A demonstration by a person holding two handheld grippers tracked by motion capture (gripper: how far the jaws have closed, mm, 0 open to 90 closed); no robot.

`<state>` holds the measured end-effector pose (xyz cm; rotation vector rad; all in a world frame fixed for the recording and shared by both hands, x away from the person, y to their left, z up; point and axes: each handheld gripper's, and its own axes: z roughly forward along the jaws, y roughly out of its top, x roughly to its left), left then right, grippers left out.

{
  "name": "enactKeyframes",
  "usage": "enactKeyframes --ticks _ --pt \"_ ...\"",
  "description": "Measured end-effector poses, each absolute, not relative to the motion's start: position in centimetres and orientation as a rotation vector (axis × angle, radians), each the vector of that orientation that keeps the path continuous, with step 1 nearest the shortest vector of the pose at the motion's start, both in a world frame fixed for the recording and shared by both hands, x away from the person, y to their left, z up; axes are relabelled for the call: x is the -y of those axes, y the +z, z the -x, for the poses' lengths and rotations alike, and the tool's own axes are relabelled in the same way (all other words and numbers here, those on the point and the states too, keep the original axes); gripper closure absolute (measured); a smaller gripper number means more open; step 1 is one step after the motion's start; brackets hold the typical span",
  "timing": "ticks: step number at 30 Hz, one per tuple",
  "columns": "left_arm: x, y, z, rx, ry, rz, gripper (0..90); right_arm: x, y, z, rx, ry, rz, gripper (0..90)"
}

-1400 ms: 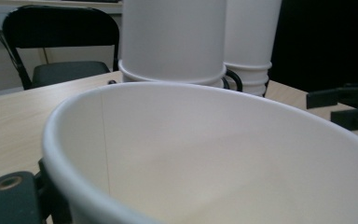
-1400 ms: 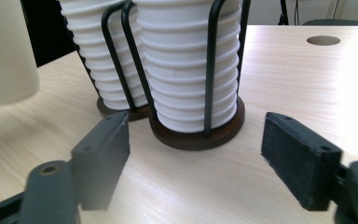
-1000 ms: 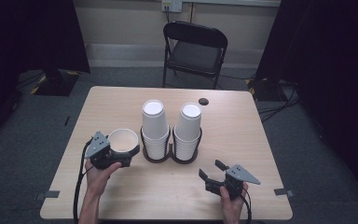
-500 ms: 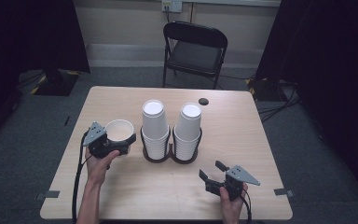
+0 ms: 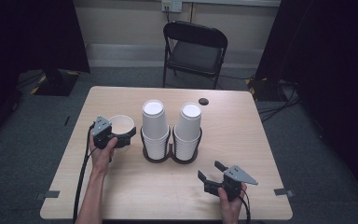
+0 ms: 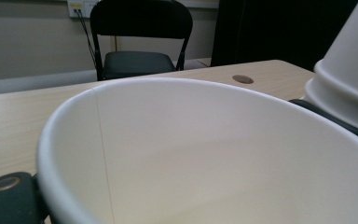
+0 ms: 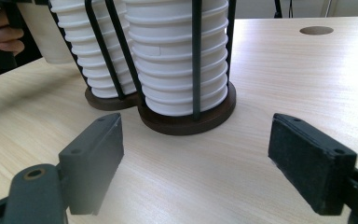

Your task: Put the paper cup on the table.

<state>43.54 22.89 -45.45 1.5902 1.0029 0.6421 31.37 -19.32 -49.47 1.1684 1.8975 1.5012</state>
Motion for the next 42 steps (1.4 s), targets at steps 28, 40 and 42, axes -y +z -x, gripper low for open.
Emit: enactKeyframes --ticks 28,40,42 --pt "-23.1 -47.8 -43.6 -1.066 0.646 -1.64 8.9 19.3 -49.5 -31.5 -1.924 1.504 -1.168 16.4" --pt "-22.8 -48.4 -43.6 -1.105 0.644 -1.718 11.9 19.2 -49.5 -31.5 -1.92 1.504 -1.168 16.5" --pt "-22.8 -48.5 -43.6 -1.121 0.634 -1.711 12.1 19.3 -49.5 -31.5 -1.917 1.505 -1.168 16.5"
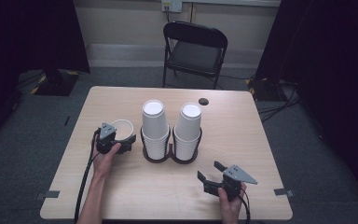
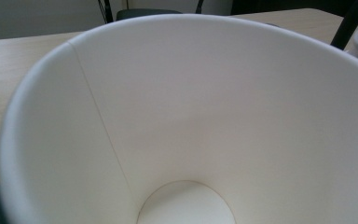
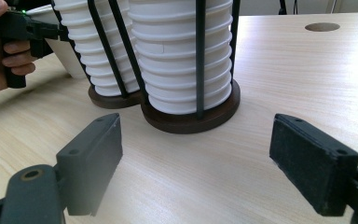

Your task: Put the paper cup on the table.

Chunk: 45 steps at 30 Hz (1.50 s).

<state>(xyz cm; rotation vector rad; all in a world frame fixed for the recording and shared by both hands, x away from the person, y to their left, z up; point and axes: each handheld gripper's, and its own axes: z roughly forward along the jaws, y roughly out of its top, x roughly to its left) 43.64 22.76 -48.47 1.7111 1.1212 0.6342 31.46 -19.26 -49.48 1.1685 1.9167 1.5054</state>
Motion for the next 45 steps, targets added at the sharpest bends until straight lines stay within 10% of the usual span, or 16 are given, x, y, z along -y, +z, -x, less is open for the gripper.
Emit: enactKeyframes --ticks 45 --pt "-23.8 -48.4 -36.3 -1.126 0.667 -1.678 17.4 19.2 -49.5 -31.3 -1.916 1.506 -1.161 16.5"
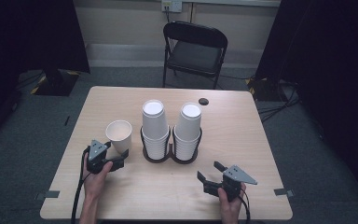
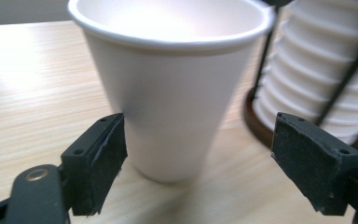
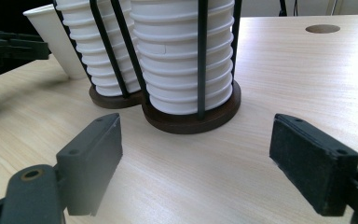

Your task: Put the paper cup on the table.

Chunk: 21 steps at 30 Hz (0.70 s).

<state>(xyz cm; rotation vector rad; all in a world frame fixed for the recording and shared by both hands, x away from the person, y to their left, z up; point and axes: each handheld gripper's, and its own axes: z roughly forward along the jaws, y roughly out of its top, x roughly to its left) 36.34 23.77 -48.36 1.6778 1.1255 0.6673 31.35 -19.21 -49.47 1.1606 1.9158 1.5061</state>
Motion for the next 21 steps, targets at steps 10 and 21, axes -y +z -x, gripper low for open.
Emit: enactKeyframes --ticks 10,21 --pt "-22.7 -47.9 -33.7 -1.066 0.62 -1.629 16.0 19.3 -49.5 -31.3 -1.912 1.514 -1.16 16.5" --pt "-19.8 -48.5 -29.5 -0.961 0.596 -1.591 15.7 19.2 -49.5 -31.4 -1.924 1.502 -1.164 16.5"
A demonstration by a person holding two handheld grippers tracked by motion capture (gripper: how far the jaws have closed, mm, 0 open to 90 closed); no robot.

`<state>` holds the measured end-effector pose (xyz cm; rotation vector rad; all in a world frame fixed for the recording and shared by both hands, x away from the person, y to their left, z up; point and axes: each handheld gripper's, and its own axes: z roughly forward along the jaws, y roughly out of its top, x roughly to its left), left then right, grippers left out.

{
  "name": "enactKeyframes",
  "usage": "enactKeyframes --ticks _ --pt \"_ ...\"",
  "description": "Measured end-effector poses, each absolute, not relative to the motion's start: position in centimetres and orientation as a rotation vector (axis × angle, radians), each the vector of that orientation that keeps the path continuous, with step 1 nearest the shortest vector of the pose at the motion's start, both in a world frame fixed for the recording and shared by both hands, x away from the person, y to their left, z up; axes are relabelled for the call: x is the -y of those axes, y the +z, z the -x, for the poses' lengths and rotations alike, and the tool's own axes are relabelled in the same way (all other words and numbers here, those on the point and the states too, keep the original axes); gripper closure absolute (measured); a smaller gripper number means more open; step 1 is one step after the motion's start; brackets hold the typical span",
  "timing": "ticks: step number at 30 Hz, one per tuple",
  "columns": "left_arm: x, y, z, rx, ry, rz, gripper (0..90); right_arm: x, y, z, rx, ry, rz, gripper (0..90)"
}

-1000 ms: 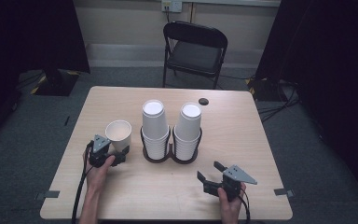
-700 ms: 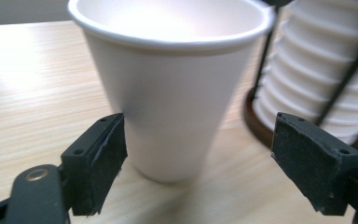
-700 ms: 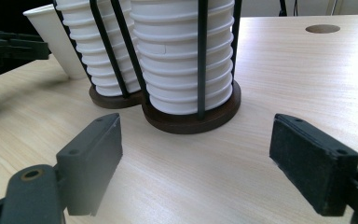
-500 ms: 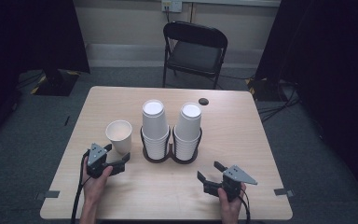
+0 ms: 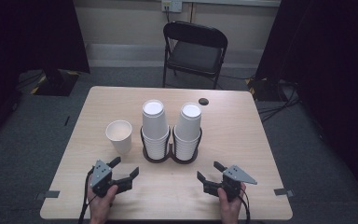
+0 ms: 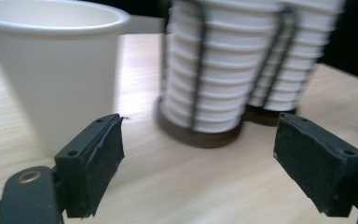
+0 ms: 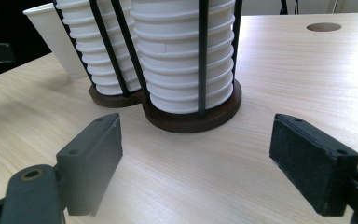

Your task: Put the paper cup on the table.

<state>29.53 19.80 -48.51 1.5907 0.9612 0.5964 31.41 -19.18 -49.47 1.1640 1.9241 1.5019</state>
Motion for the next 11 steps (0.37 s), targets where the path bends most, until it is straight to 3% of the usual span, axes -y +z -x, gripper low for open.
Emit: enactKeyframes --ticks 11 --pt "-17.9 -49.6 -29.3 -0.934 0.654 -1.625 15.5 19.0 -49.5 -31.7 -1.949 1.466 -1.192 16.3"
